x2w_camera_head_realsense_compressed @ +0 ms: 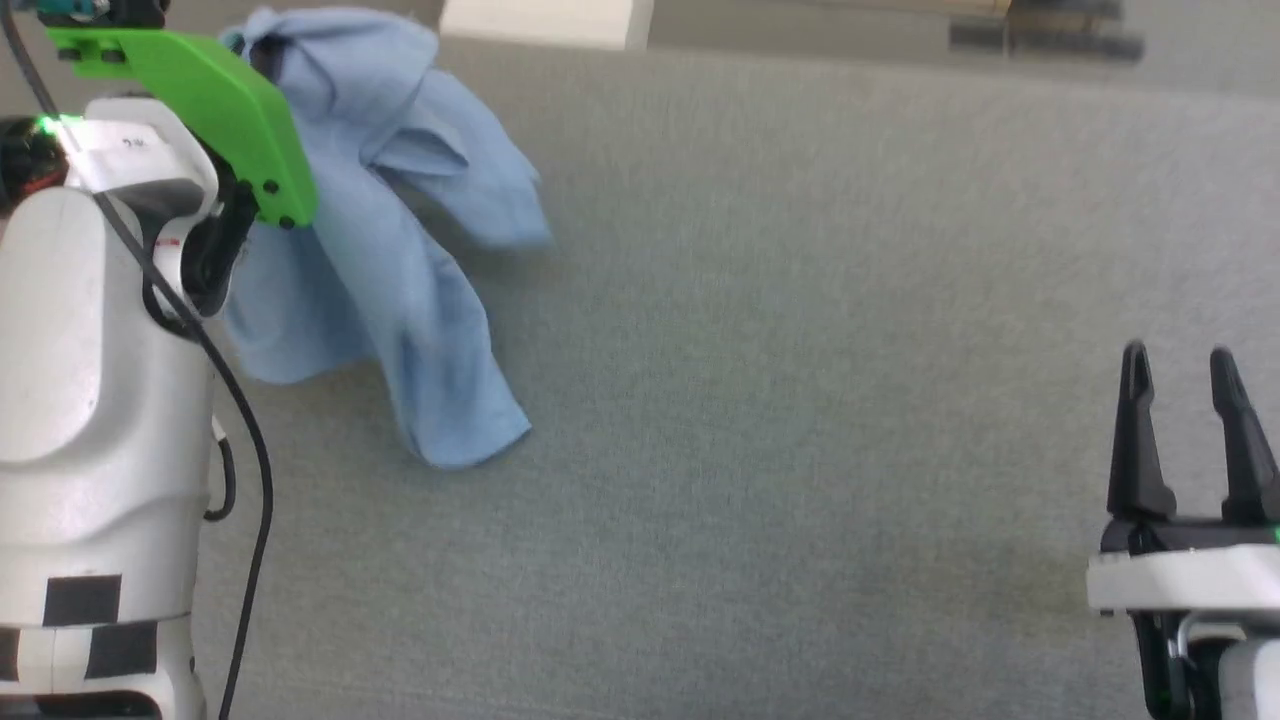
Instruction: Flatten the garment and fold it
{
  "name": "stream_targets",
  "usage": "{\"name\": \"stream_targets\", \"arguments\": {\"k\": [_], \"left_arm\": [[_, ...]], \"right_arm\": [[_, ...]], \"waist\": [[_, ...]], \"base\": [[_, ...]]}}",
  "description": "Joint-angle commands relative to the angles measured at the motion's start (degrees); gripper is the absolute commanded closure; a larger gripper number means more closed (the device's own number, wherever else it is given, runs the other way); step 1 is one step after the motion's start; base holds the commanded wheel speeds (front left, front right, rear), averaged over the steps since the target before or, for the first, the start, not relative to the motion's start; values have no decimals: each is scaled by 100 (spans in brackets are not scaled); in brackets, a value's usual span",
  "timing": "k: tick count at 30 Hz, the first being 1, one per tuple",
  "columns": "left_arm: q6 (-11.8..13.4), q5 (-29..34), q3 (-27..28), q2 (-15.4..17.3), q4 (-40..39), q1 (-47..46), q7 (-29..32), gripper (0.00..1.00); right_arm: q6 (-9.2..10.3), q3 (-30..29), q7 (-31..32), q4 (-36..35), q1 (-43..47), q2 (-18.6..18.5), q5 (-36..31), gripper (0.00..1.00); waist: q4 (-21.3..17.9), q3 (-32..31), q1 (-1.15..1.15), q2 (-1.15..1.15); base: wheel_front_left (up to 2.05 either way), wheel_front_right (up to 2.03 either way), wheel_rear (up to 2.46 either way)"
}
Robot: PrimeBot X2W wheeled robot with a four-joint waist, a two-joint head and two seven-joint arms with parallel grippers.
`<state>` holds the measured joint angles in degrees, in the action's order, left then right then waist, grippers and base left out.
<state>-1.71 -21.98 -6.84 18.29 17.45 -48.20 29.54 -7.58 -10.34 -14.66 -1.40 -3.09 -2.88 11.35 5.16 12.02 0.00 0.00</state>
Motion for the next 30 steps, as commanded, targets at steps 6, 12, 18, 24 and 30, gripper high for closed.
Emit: {"name": "stream_targets", "arguments": {"k": [6,12,18,24,30], "left_arm": [[-106,-201,-88,-333,-264,-430,-320,100],[-257,-362,-481,-848,-567,-624,-419,100],[-352,-629,-889,-1295,-795,-485,-536,100],[-349,-815,-1401,-1484,-644,-131,-808,100],[-177,-885,-1881,-1530,6,465,-1373,100]], "right_arm": [[9,-146,-34,73,323,1,113,0],[9,-222,-34,76,465,1,131,0],[9,-188,-34,54,479,1,125,0],[9,-240,-34,58,580,1,114,0],[9,-220,-34,40,557,1,131,0]], "waist": [[-295,-1100,0,0],[-483,-1319,0,0],[-727,-1355,0,0],[-899,-1369,0,0],[-1056,-1262,0,0]], "base": [[0,0,0],[0,0,0],[0,0,0],[0,0,0],[0,0,0]]}}
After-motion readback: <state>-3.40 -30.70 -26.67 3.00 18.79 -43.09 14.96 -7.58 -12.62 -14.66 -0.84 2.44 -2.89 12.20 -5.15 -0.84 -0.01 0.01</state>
